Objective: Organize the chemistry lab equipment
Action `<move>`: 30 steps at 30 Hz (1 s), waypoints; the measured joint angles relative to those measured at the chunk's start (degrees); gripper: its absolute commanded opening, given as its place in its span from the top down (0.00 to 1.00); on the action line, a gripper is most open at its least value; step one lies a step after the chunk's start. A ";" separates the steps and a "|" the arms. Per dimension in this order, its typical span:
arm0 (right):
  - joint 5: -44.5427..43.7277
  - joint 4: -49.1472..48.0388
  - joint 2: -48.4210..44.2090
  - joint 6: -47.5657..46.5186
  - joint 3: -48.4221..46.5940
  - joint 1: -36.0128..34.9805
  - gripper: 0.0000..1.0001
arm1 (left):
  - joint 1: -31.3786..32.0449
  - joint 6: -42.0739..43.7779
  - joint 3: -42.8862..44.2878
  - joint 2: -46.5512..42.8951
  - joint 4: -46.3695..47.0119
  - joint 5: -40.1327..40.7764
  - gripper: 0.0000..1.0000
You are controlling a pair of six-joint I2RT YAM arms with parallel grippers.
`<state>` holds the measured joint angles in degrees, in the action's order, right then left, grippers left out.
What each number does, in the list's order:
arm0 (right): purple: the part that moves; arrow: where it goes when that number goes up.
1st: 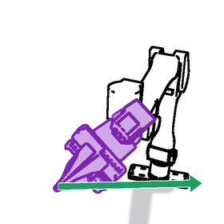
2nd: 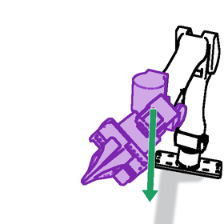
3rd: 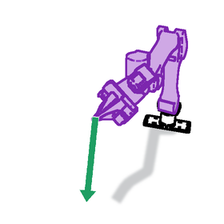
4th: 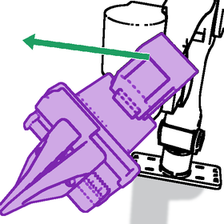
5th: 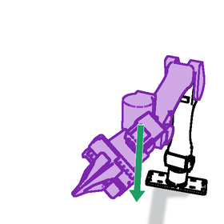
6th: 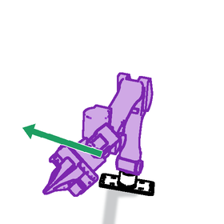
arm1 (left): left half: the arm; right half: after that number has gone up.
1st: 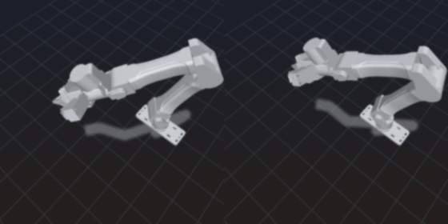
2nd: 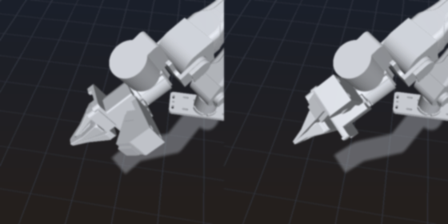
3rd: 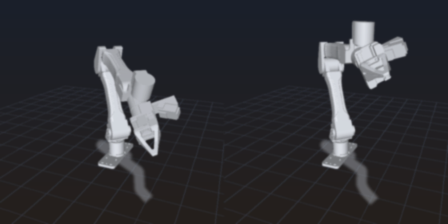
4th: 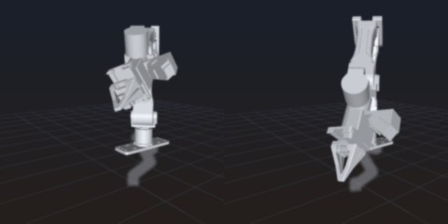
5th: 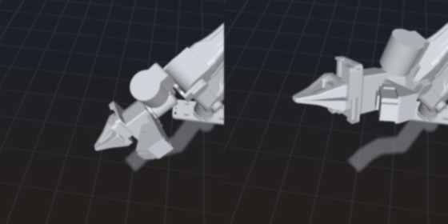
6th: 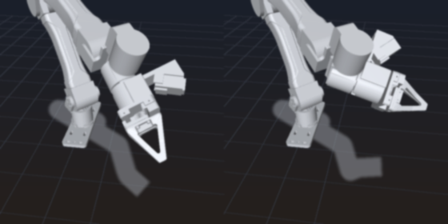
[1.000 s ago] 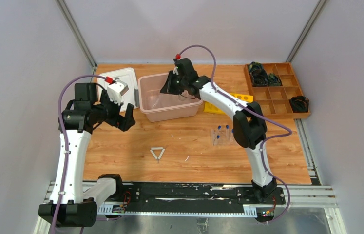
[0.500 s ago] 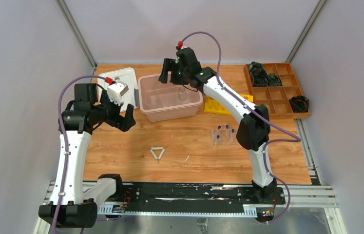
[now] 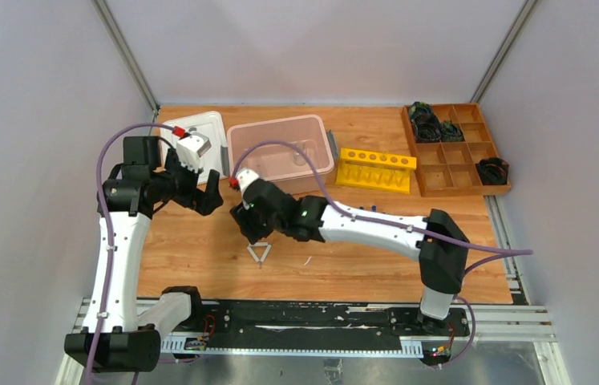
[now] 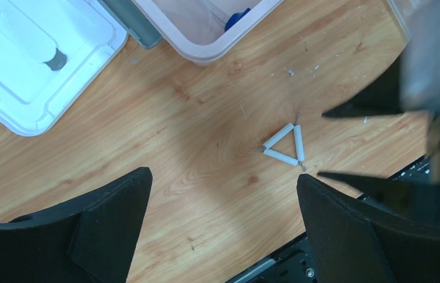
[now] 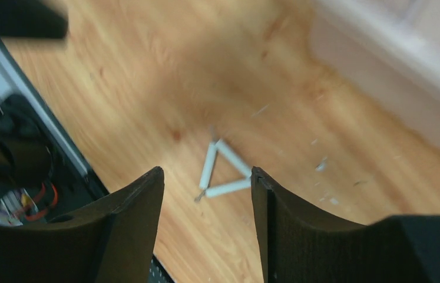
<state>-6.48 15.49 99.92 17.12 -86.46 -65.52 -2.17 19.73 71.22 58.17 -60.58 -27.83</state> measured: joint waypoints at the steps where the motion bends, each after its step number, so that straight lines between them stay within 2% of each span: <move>1: 0.17 0.00 0.90 -0.44 1.11 -1.44 0.43 | -0.09 0.00 0.00 0.24 0.00 0.00 0.00; 5: 1.51 0.04 6.16 -0.74 2.43 -4.46 0.46 | -1.14 0.22 0.00 0.72 0.00 0.02 0.00; 12: 1.97 0.00 13.25 -0.61 2.38 -4.85 0.47 | -5.07 1.53 -0.87 0.70 0.04 0.07 0.00; 20: 1.44 0.68 20.11 -0.63 -0.44 -4.83 0.56 | -7.41 3.19 -1.92 1.16 0.00 -0.04 0.00; 24: 1.31 0.72 20.83 -0.46 -1.49 -4.85 0.69 | -8.02 3.80 -2.36 1.86 0.00 -0.07 0.00; 28: 1.31 0.81 21.11 0.09 -1.51 -4.83 0.96 | -8.24 3.91 -2.56 2.19 0.02 -0.11 0.00; 30: 1.38 0.85 21.07 0.26 -1.51 -4.83 1.00 | -8.26 4.09 -2.56 2.19 0.02 -0.11 0.00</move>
<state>-5.10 16.34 120.99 17.39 -87.96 -70.35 -10.44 23.81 68.66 60.36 -60.55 -27.94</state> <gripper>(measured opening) 0.090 0.997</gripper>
